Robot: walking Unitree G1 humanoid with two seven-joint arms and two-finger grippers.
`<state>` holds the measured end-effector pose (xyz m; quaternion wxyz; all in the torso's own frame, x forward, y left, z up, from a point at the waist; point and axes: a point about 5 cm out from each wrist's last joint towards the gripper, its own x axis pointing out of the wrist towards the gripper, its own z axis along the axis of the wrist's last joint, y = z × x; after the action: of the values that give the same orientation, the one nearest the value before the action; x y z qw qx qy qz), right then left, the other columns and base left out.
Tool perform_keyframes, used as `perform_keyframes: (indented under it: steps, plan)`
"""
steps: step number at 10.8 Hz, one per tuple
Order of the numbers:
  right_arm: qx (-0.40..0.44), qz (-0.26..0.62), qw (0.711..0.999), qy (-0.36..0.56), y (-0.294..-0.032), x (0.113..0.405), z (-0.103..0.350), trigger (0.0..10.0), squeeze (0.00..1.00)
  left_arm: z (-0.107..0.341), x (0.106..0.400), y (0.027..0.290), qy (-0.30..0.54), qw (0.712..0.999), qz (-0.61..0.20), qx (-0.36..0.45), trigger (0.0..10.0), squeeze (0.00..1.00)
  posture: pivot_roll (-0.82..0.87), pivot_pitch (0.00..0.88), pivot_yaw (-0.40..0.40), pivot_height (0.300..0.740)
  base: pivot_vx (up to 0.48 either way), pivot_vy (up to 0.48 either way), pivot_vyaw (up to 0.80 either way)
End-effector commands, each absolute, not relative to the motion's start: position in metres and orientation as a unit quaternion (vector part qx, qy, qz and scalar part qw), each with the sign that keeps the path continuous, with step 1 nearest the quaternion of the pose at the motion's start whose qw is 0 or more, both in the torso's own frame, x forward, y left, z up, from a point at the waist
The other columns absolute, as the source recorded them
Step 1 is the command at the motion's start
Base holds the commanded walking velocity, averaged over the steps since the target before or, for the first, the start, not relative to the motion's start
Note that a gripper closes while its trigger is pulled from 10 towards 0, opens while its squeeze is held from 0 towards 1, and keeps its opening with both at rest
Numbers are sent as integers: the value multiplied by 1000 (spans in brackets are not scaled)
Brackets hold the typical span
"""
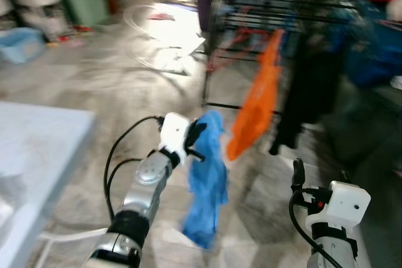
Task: Hang hanger
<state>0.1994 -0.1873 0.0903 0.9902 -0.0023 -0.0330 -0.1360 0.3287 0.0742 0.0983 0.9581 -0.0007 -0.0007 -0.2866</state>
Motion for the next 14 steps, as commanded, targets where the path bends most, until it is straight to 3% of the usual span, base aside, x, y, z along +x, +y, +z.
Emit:
perform_keyframes:
  steps: [1, 2, 4, 6, 7, 8, 9, 11, 12, 14]
  plan:
    - [-5, -142, 990, -27, -193, 197, 90, 10000, 0, 109, 328, 63, -24, 953, -302, -2, 10000, 0, 13, 92, -15, 740, 0, 0, 0]
    - [-24, -141, 989, -22, -193, 198, 91, 10000, 0, 119, 330, 59, -34, 944, -326, -29, 10000, 0, 17, 100, -19, 740, 0, 0, 0]
    - [-48, -138, 989, -25, -191, 202, 90, 10000, 0, 135, 325, 40, -10, 900, -416, -129, 10000, 0, 24, 109, -25, 740, 0, 0, 0]
    - [-37, -127, 991, -28, -186, 205, 89, 10000, 0, 152, 314, 24, 79, 799, -527, -278, 10000, 0, 29, 113, -27, 740, 0, 0, 0]
    - [-36, -121, 992, -23, -183, 205, 88, 10000, 0, 163, 307, 25, 107, 737, -601, -291, 10000, 0, 27, 113, -23, 740, 0, 0, 0]
    - [-43, -120, 992, -22, -183, 205, 87, 10000, 0, 166, 303, 28, 110, 717, -638, -258, 10000, 0, 28, 111, -19, 740, 0, 0, 0]
    - [-45, -121, 991, -21, -183, 205, 87, 10000, 0, 167, 304, 29, 101, 721, -650, -218, 10000, 0, 28, 111, -19, 740, 0, 0, 0]
    - [-32, -114, 993, -21, -179, 205, 86, 10000, 0, 181, 327, 32, -36, 796, -605, -6, 10000, 0, 30, 111, 2, 740, 0, 0, 0]
    - [-27, -111, 993, -21, -177, 205, 85, 10000, 0, 196, 333, 32, -100, 801, -587, 62, 10000, 0, 28, 113, 10, 740, 0, 0, 0]
    - [-14, -104, 994, -16, -172, 203, 82, 10000, 0, 224, 346, 39, -213, 833, -500, 100, 10000, 0, 28, 117, 20, 740, 0, 0, 0]
